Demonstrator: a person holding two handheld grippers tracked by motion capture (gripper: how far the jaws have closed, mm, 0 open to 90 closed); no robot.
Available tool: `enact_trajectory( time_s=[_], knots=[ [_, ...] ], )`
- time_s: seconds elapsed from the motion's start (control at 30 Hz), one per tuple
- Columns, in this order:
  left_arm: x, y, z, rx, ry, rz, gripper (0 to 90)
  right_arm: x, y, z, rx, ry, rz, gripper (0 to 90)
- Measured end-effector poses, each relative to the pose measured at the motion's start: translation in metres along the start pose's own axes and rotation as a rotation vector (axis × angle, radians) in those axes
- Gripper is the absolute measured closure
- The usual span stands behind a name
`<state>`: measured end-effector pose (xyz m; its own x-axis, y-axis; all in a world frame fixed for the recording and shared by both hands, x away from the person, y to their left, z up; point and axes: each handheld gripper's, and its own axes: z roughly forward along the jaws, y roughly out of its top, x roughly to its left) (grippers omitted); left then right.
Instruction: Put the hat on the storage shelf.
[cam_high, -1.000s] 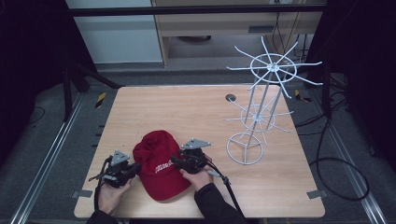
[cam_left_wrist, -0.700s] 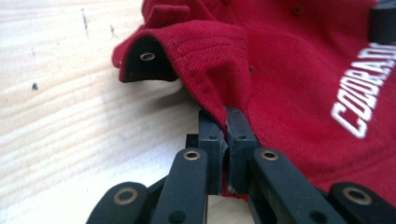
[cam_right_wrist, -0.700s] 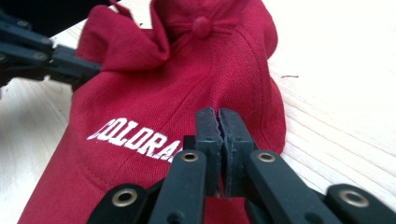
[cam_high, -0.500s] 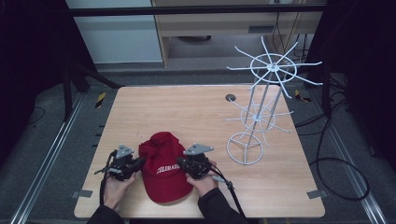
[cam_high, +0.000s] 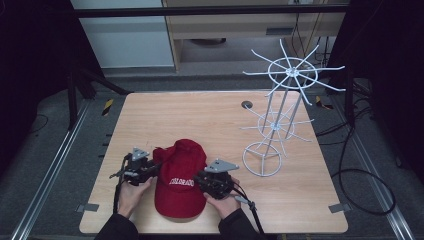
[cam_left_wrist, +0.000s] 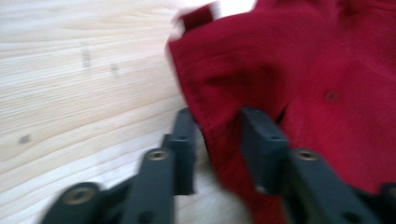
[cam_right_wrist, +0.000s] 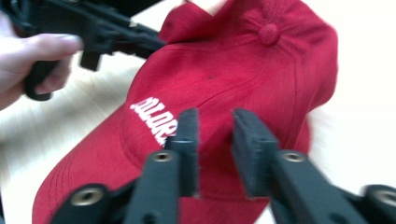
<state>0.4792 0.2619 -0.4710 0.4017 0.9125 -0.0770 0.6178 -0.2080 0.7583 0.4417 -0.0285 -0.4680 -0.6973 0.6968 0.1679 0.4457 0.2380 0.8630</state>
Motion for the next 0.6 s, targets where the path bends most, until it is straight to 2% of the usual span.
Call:
enact_trajectory(
  time_s=[0.13,0.2,0.27,0.4,0.43,0.5,0.53,0.6],
  knots=[
    [0.003,-0.001,-0.022,-0.069,-0.009,-0.032,48.8,-0.013,0.005,-0.006,-0.030,-0.041,0.008,56.9],
    [-0.004,0.001,-0.029,-0.097,-0.026,-0.024,47.4,-0.021,0.008,-0.005,-0.040,-0.062,0.029,52.9],
    [-0.013,0.001,-0.027,-0.092,-0.041,0.003,46.4,-0.026,0.010,-0.002,-0.044,-0.061,0.043,50.0],
    [-0.028,0.000,-0.009,-0.023,-0.031,0.040,45.6,-0.036,0.013,0.012,-0.030,-0.075,0.053,46.8],
    [-0.029,-0.001,-0.004,0.000,-0.024,0.041,46.5,-0.038,0.013,0.015,-0.025,-0.068,0.059,48.1],
    [-0.029,-0.001,0.004,0.036,-0.020,0.024,49.8,-0.040,0.013,0.019,-0.001,-0.052,0.068,58.8],
    [-0.027,0.000,0.006,0.045,-0.026,0.001,53.8,-0.041,0.013,0.020,0.017,-0.044,0.073,67.3],
    [-0.026,0.001,0.008,0.051,-0.023,-0.004,65.7,-0.041,0.013,0.020,0.037,-0.033,0.081,80.2]
  ],
)
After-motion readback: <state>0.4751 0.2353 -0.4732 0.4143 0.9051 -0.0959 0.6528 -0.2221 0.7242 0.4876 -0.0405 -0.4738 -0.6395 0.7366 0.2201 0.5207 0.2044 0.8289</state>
